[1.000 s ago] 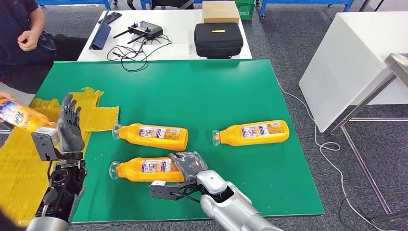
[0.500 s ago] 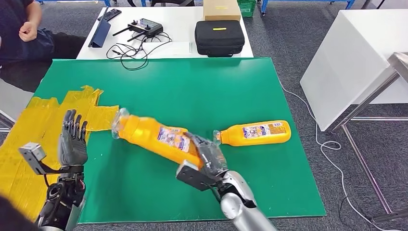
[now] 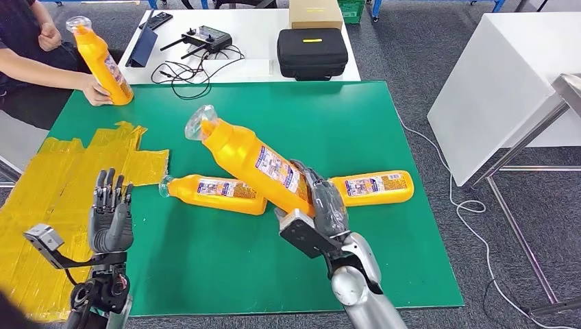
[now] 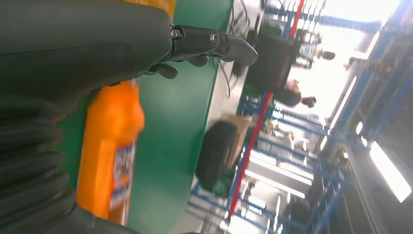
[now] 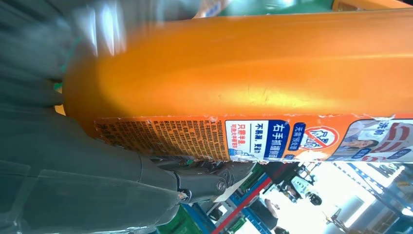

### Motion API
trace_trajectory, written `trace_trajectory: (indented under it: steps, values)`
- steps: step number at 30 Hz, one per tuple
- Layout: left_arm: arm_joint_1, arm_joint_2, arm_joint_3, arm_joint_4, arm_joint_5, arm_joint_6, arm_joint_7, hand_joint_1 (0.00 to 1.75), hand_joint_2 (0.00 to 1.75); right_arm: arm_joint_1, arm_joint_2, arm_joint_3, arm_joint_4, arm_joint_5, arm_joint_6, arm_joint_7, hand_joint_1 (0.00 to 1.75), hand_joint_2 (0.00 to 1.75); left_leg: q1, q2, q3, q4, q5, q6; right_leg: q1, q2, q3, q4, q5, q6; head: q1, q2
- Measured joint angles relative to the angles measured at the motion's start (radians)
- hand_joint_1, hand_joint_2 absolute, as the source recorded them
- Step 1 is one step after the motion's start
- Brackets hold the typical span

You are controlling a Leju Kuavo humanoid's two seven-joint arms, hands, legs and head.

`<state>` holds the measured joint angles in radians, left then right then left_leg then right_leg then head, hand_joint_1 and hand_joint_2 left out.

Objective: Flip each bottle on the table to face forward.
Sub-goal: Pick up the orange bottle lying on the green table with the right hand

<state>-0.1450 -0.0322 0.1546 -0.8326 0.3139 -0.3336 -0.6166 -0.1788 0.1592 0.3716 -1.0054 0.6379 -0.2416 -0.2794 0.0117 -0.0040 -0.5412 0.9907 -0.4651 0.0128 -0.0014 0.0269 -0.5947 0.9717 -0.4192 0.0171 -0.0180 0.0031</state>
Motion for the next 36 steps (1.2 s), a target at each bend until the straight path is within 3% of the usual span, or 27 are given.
trace_trajectory:
  steps: [9,21,24,29,36]
  values:
    - [-0.024,-0.085,-0.159,-0.053,0.092,-0.035,0.067,0.00,1.75,-0.218,0.121,0.027,0.321,0.057,-0.064,0.043,1.75,1.75,0.000,0.000,0.000,0.000,0.001,0.000,0.000,-0.001,0.000,0.001,0.000,0.000,0.000,0.000]
    - [-0.048,-0.100,-0.222,-0.057,0.151,-0.049,0.094,0.00,1.75,-0.270,0.181,0.092,0.454,0.089,-0.069,0.086,1.75,1.75,0.000,-0.001,-0.001,0.000,0.001,0.000,0.000,-0.001,-0.001,0.000,0.000,0.000,0.000,0.000]
    - [-0.053,-0.100,-0.225,-0.057,0.176,-0.045,0.102,0.00,1.75,-0.265,0.196,0.186,0.464,0.048,-0.077,0.144,1.75,1.75,0.001,-0.001,-0.001,0.000,0.001,0.000,0.000,-0.001,-0.001,0.000,0.000,0.000,0.000,0.000]
    - [-0.047,-0.095,-0.219,-0.064,0.191,-0.024,0.106,0.00,1.75,-0.253,0.202,0.421,0.470,-0.065,-0.082,0.211,1.75,1.75,0.001,-0.001,-0.003,0.000,0.001,0.000,0.001,-0.001,-0.002,0.001,0.000,0.000,0.000,0.000]
    - [0.038,-0.076,-0.169,-0.129,0.200,-0.012,0.104,0.00,1.75,-0.266,0.194,0.624,0.471,-0.136,-0.080,0.272,1.75,1.75,0.000,0.000,-0.003,0.000,0.001,0.000,0.001,-0.001,-0.003,0.000,0.000,0.000,0.000,0.000]
